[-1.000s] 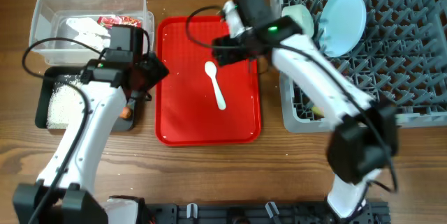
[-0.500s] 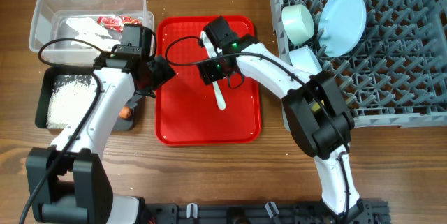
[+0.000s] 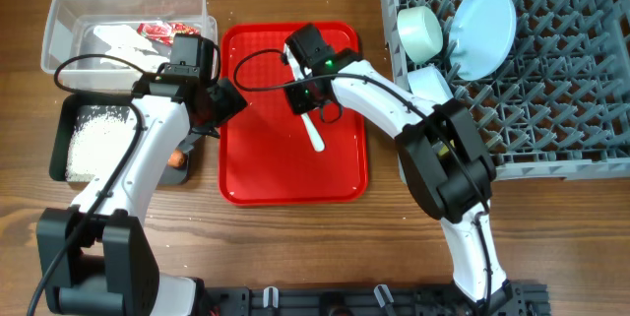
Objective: Sort waste into correct bins and load items into the dishwasher rack
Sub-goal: 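Grasp the white spoon on the red tray with the right gripper, then carry the white spoon right and insert it into the dish rack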
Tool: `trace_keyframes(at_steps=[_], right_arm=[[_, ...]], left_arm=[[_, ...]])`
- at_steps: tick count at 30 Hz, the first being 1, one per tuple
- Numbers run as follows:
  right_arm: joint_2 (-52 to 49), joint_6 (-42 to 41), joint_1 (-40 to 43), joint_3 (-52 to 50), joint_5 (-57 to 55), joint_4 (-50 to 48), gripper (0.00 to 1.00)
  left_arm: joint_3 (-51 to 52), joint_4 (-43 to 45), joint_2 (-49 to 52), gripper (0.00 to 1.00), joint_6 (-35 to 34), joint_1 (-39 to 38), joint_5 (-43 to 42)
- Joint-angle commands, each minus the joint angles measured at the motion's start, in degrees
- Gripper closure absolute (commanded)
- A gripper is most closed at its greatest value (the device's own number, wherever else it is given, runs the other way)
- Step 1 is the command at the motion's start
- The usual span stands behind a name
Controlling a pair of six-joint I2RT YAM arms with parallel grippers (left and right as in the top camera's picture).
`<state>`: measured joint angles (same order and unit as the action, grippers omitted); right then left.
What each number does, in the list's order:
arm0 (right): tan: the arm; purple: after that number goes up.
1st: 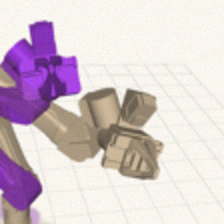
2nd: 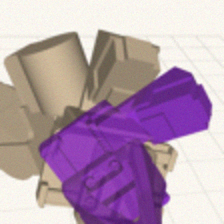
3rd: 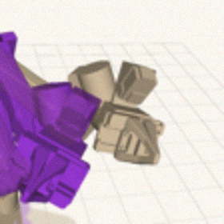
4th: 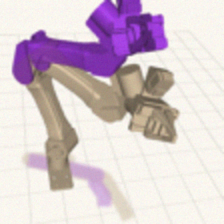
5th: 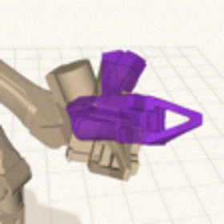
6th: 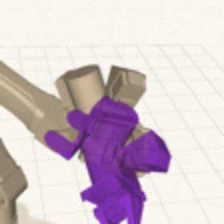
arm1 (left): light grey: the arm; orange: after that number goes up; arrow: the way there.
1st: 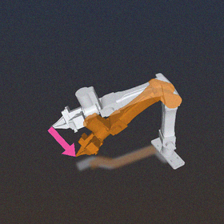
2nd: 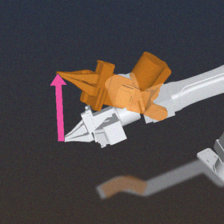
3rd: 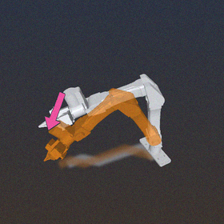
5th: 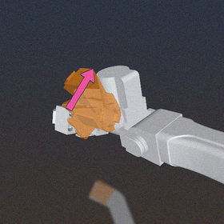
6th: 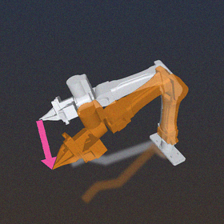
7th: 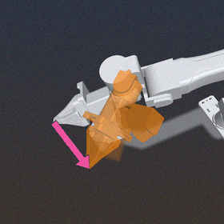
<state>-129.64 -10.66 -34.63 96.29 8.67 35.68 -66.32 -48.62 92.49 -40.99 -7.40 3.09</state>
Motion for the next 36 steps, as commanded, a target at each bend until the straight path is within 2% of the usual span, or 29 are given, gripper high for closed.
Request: trace_keyframes(at_steps=[1,3,11,16,19,23,27,31,33,36], right_arm=[[-5.8,-0.5,-0.3,-1.2,-2.2,2.9,0.85],[-5.5,-0.5,-0.2,-1.2,-2.2,4.6,0.95],[1.3,-0.2,1.5,-1.0,-2.0,7.7,0.96],[14.6,0.2,6.7,-1.0,-2.0,12.2,0.96],[28.8,6.2,13.1,-1.0,-2.0,15.5,0.96],[41.8,15.9,21.3,-1.0,-3.4,18.8,0.96],[43.6,28.4,30.4,-1.2,-8.0,27.8,0.95],[43.5,32.1,39.2,-3.6,-8.9,28.0,0.96],[43.3,31.5,43.8,-6.2,-8.6,25.9,0.96],[42.8,26.4,48.5,-11.2,-5.9,23.0,0.96]], left_arm=[[-0.7,0.1,0.5,0.0,0.1,-0.2,-0.1],[-0.7,0.1,0.5,0.0,0.1,-0.2,-0.1],[-0.7,0.1,0.5,0.0,0.1,-0.2,-0.1],[-0.7,0.1,0.5,0.0,0.1,-0.2,-0.1],[-0.7,0.7,0.5,0.0,0.1,-0.2,-0.1],[-0.7,0.9,0.5,0.0,0.1,-0.2,-0.1],[-0.7,0.9,0.5,0.0,0.1,-0.2,-0.1],[-0.7,0.9,0.5,0.0,0.1,-0.2,-0.1],[-0.7,0.9,0.5,0.0,0.1,-0.2,-0.1],[-0.7,0.9,0.5,0.0,0.1,-0.2,-0.1]])
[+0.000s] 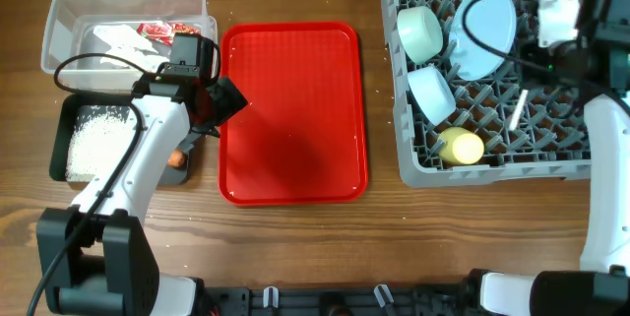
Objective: Sort waste into correct bins and load items into the dishwasher rack
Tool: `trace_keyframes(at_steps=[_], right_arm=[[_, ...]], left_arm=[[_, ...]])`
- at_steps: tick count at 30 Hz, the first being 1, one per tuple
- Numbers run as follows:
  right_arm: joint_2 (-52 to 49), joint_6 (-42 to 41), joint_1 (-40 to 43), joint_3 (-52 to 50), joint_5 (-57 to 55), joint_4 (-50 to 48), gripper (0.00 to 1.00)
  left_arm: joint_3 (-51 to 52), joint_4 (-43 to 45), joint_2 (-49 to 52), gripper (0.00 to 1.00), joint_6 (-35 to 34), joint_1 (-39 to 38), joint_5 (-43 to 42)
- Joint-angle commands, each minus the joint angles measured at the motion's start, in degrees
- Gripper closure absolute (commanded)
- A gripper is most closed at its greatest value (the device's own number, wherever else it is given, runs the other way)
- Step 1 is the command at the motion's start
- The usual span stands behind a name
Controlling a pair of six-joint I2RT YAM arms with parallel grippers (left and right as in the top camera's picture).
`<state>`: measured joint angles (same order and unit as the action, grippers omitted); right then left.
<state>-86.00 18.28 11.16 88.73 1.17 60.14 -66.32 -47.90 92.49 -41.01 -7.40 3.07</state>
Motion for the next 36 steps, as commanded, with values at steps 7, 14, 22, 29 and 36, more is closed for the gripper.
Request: trace_keyframes(at_steps=[7,14,22,29,36], right_arm=[[-1.0,-46.8,5.3,-16.4,-7.0,-3.7,0.96],[-1.0,-62.1,5.3,-25.6,-17.5,-11.2,0.96],[-1.0,-60.0,7.4,-25.9,-19.7,-13.2,0.95],[0.4,-46.6,7.8,-21.4,-11.2,-11.5,0.0],[11.4,-27.1,7.3,-10.0,16.0,-6.7,0.0]], left_arm=[[-0.7,0.1,0.5,0.0,0.1,-0.2,0.0],[-0.7,0.1,0.5,0.0,0.1,-0.2,0.0],[-0.7,0.1,0.5,0.0,0.1,-0.2,0.0],[-0.7,0.1,0.5,0.0,0.1,-0.2,0.0],[-0.7,0.1,0.5,0.0,0.1,-0.2,0.0]])
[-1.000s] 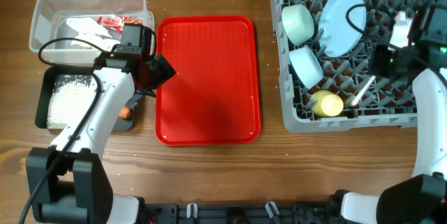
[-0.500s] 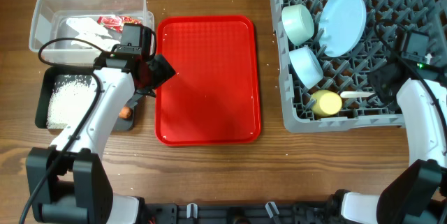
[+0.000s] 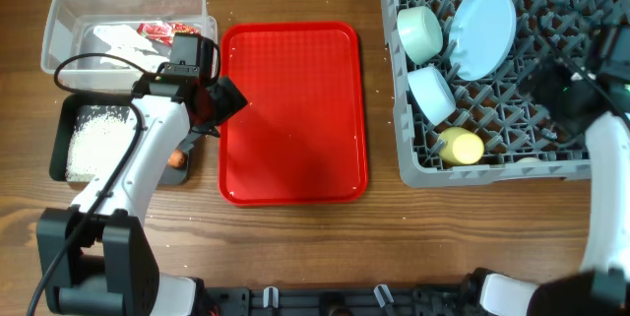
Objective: Sort waste into correct bins and load items into the dishwasher rack
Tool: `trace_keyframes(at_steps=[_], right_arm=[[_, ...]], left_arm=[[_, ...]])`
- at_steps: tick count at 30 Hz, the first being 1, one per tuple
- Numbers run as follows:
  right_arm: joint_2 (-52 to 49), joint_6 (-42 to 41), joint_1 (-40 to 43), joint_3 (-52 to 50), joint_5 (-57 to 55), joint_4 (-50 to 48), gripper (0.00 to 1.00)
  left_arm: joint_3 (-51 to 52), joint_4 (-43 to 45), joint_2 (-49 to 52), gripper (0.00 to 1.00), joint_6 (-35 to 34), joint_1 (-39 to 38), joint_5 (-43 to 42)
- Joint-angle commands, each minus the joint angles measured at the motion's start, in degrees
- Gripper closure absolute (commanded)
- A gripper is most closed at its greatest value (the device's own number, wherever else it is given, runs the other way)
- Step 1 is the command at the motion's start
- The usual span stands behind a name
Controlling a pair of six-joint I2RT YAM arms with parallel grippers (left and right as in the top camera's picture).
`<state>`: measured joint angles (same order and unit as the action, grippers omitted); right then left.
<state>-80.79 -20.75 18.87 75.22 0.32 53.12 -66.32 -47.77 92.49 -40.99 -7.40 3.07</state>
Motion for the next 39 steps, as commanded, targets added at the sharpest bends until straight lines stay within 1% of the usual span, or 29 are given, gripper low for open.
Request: trace_keyframes(at_steps=[1,5,6,10,13,15,17,22,29,30,31,34,36,37,39], right_arm=[[9.3,13.7,-1.6,3.5,20.4,1.1,0.0],[16.5,15.2,-6.2,3.5,19.9,3.6,0.0],[19.3,13.5,-6.9,3.5,20.0,3.7,0.0],[24.9,4.3,-7.0,3.5,19.9,4.5,0.0],[27.9,4.1,-7.0,3.5,19.0,6.6,0.0],[28.0,4.5,-7.0,3.5,19.0,4.8,0.0],[27.8,6.6,-7.0,3.5,19.5,3.5,0.0],[27.5,18.6,-7.0,3.4,20.8,0.1,0.0],[26.8,19.3,-7.0,2.4,21.2,-4.0,0.0],[27.7,19.2,-7.2,0.9,21.2,-6.0,0.0],[29.9,19.2,-8.7,-3.2,20.6,-12.2,0.0],[35.7,19.2,-13.2,-14.2,16.0,-25.3,0.0],[42.9,19.0,-15.5,-26.9,12.9,-35.6,0.0],[46.0,18.7,-15.5,-32.0,12.2,-39.1,0.0],[52.4,15.1,-15.5,-42.2,8.4,-44.5,0.0]], left_arm=[[-0.7,0.0,0.5,0.0,0.1,-0.2,0.0],[-0.7,0.0,0.5,0.0,0.1,-0.2,0.0],[-0.7,0.0,0.5,0.0,0.1,-0.2,0.0],[-0.7,0.0,0.5,0.0,0.1,-0.2,0.0],[-0.7,0.0,0.5,0.0,0.1,-0.2,0.0],[-0.7,0.0,0.5,0.0,0.1,-0.2,0.0],[-0.7,0.0,0.5,0.0,0.1,-0.2,0.0],[-0.7,0.0,0.5,0.0,0.1,-0.2,0.0],[-0.7,0.0,0.5,0.0,0.1,-0.2,0.0],[-0.7,0.0,0.5,0.0,0.1,-0.2,0.0],[-0.7,0.0,0.5,0.0,0.1,-0.2,0.0],[-0.7,0.0,0.5,0.0,0.1,-0.2,0.0],[-0.7,0.0,0.5,0.0,0.1,-0.2,0.0],[-0.7,0.0,0.5,0.0,0.1,-0.2,0.0],[-0.7,0.0,0.5,0.0,0.1,-0.2,0.0]])
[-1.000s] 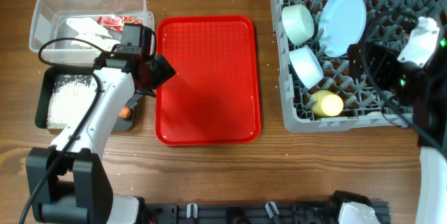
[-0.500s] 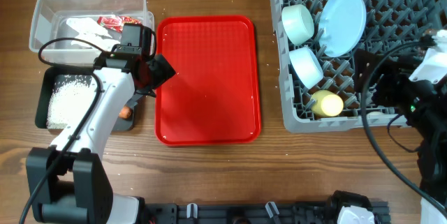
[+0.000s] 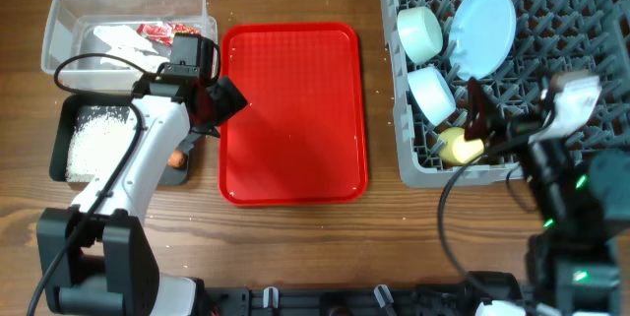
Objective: Sort waste into correct bins and load items into the dishwasher rack
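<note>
The red tray (image 3: 292,109) holds nothing. In the grey dishwasher rack (image 3: 581,21) stand a pale green cup (image 3: 418,32), a light blue plate (image 3: 484,29), a white bowl (image 3: 431,94) and a yellow cup (image 3: 455,145). My right gripper (image 3: 477,111) hovers over the rack's front left part, just right of the yellow cup, fingers apart and empty. The white spoon is hidden. My left gripper (image 3: 224,101) hangs open at the tray's left edge, beside the bins.
A clear bin (image 3: 59,21) with wrappers and paper sits at the back left. In front of it a black bin (image 3: 61,124) holds white crumbs, with an orange scrap (image 3: 177,158) at its right edge. Wood table surrounds the tray.
My right arm has drawn back toward the front; its gripper moved from the rack's right middle to the front left, by the yellow cup. The left arm has not moved.
First my right gripper was on the tray, at a white spoon. Then the tray was bare and the gripper held the spoon over the rack's right side. Then it sat low in the rack. Now it is empty by the yellow cup, spoon unseen.
</note>
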Tool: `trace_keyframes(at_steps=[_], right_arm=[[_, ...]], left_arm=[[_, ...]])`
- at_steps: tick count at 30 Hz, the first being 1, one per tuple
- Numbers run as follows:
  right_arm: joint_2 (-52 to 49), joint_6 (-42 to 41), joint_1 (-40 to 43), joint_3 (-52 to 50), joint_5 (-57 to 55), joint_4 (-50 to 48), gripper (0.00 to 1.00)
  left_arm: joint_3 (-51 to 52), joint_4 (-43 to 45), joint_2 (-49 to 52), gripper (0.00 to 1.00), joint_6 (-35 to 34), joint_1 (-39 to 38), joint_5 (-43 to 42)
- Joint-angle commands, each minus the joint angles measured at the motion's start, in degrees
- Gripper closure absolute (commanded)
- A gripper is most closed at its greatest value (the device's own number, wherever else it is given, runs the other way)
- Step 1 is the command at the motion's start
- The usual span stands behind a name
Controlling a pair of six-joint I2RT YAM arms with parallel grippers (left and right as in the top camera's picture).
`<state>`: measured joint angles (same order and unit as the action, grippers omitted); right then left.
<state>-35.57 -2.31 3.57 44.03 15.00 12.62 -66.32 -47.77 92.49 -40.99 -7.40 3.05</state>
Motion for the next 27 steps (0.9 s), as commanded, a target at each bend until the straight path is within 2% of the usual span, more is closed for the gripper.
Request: trace_keyframes(at_steps=[1,4,8,10,14,18,27], right_arm=[[10.3,-5.7,-0.2,-15.4,-8.3,-5.8,0.0],[19.5,-9.9,-0.2,-27.9,-11.6,-9.7,0.0],[28.4,-12.2,-0.2,-38.4,-11.8,-14.7,0.0],[31.3,-16.5,-0.2,-40.9,-14.5,-14.8,0.0],[34.2,-19.8,-0.2,-43.8,-17.4,-13.3,0.0],[35.4,-14.1,-0.2,-43.8,-16.5,-13.3,0.0],[35.4,-14.4,-0.2,-43.7,-16.5,-13.2,0.0]], left_arm=[[-0.7,0.0,0.5,0.0,0.1,-0.2,0.0],[-0.7,0.0,0.5,0.0,0.1,-0.2,0.0],[-0.7,0.0,0.5,0.0,0.1,-0.2,0.0],[-0.7,0.0,0.5,0.0,0.1,-0.2,0.0],[-0.7,0.0,0.5,0.0,0.1,-0.2,0.0],[-0.7,0.0,0.5,0.0,0.1,-0.2,0.0],[-0.7,0.0,0.5,0.0,0.1,-0.2,0.0]])
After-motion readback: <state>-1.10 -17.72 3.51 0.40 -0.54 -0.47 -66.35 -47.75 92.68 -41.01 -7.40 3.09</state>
